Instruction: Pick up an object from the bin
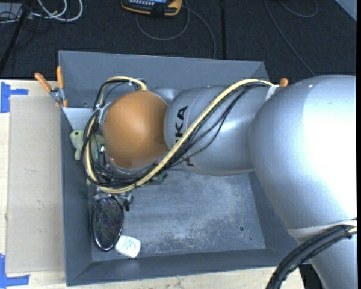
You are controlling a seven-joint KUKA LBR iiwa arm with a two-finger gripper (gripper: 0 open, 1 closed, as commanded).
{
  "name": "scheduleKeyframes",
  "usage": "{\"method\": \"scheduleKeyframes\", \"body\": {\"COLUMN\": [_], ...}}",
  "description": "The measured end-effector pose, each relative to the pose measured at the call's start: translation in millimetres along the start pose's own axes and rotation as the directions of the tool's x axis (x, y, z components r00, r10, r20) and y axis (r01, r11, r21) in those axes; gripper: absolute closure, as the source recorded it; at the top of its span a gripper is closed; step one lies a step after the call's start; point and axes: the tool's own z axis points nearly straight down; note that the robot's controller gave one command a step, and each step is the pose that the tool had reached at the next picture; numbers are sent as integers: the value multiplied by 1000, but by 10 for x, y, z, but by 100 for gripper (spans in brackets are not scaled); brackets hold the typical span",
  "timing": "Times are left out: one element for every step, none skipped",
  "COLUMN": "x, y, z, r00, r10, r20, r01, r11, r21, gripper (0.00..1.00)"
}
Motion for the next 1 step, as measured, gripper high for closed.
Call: {"method": "scheduleKeyframes", "body": {"x": [3], "y": [8], "z": [-67], "r00": [1000], "r10": [1], "r20": [-2], "r01": [-1], "r11": [1000], "r21": [-2], "gripper": [100]}}
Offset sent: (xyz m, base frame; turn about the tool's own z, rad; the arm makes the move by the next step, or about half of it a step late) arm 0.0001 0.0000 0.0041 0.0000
